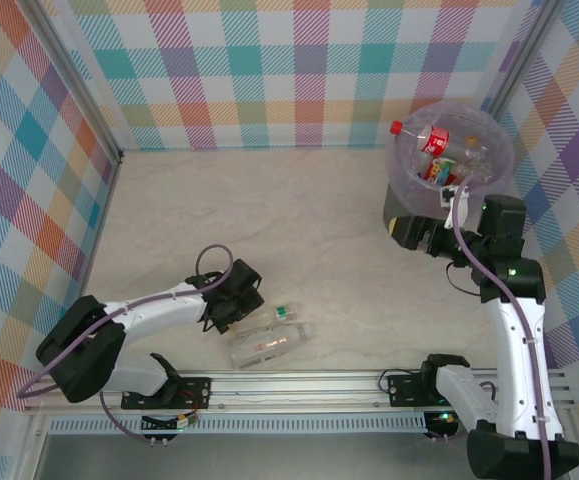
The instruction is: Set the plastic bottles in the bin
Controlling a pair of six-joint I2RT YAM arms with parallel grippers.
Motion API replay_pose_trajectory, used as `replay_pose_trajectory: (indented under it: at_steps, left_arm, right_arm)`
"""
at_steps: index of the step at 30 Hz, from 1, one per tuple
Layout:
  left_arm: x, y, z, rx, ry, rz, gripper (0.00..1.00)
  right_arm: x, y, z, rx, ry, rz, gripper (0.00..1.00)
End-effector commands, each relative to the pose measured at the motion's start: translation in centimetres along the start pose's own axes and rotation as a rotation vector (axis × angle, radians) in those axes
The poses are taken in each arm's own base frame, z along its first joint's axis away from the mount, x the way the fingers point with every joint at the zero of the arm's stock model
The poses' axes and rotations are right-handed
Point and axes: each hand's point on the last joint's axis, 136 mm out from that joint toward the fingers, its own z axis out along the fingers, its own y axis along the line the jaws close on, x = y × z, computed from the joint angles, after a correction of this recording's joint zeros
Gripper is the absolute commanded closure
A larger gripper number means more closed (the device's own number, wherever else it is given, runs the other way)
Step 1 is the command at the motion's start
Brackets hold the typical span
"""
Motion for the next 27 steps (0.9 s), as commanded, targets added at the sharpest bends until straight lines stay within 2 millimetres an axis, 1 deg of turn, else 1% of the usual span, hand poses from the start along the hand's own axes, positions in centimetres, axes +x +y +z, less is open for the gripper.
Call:
replay_pose_trajectory:
  at_steps: [1,4,5,7,9,10,11,14,15,17,20,22,24,26,27]
  left_arm:
    - [-1.1,-12.1,-0.6,0.440,0.002,0.011,0.22]
    - [-1.3,-13.9,-0.5,0.467,0.015,0.033,0.23]
    - [-1.5,-14.2,-0.5,0.471,0.016,0.039,0.23]
    - [-2.4,-14.8,-1.1,0.487,0.002,0.043,0.23]
    - [-3.9,-14.6,-2.5,0.481,-0.034,0.061,0.21]
    - [-4.5,-14.1,-3.0,0.462,-0.052,0.076,0.19]
    - [-5.4,-13.6,-4.0,0.444,-0.080,0.092,0.17]
    - [-7.8,-11.0,-6.7,0.397,-0.138,0.123,0.11]
    - [-8.4,-9.4,-7.2,0.365,-0.142,0.120,0.10]
    - [-9.4,-6.9,-8.5,0.335,-0.155,0.112,0.07]
    - [-10.3,-2.8,-9.8,0.284,-0.158,0.095,0.05]
    - [-10.8,0.0,-10.5,0.256,-0.165,0.065,0.04]
    - [-11.2,1.8,-10.9,0.255,-0.168,0.030,0.04]
    - [-11.4,3.1,-11.1,0.263,-0.167,-0.006,0.04]
    - [-11.5,3.5,-11.3,0.272,-0.168,-0.021,0.04]
  right_arm:
    - [3.4,2.5,-0.1,-0.103,0.099,-0.041,0.12]
    - [6.2,3.9,0.7,-0.150,0.196,-0.092,0.13]
    - [7.3,4.3,1.1,-0.163,0.232,-0.112,0.14]
    - [9.4,4.7,2.3,-0.168,0.304,-0.159,0.15]
    - [11.7,5.1,3.7,-0.162,0.386,-0.237,0.16]
    - [12.6,5.2,4.5,-0.153,0.418,-0.277,0.16]
    - [13.6,5.5,5.3,-0.153,0.449,-0.325,0.15]
    - [16.4,6.5,8.2,-0.176,0.521,-0.480,0.14]
    - [17.5,6.9,9.4,-0.188,0.544,-0.537,0.14]
    - [19.4,7.9,11.0,-0.239,0.592,-0.633,0.12]
    - [21.8,9.4,12.7,-0.324,0.635,-0.783,0.09]
    - [22.5,9.8,14.2,-0.324,0.636,-0.874,0.08]
    - [22.3,10.1,15.8,-0.295,0.643,-0.895,0.08]
    - [22.5,10.4,17.5,-0.279,0.663,-0.873,0.09]
    - [23.1,10.7,18.2,-0.282,0.685,-0.865,0.09]
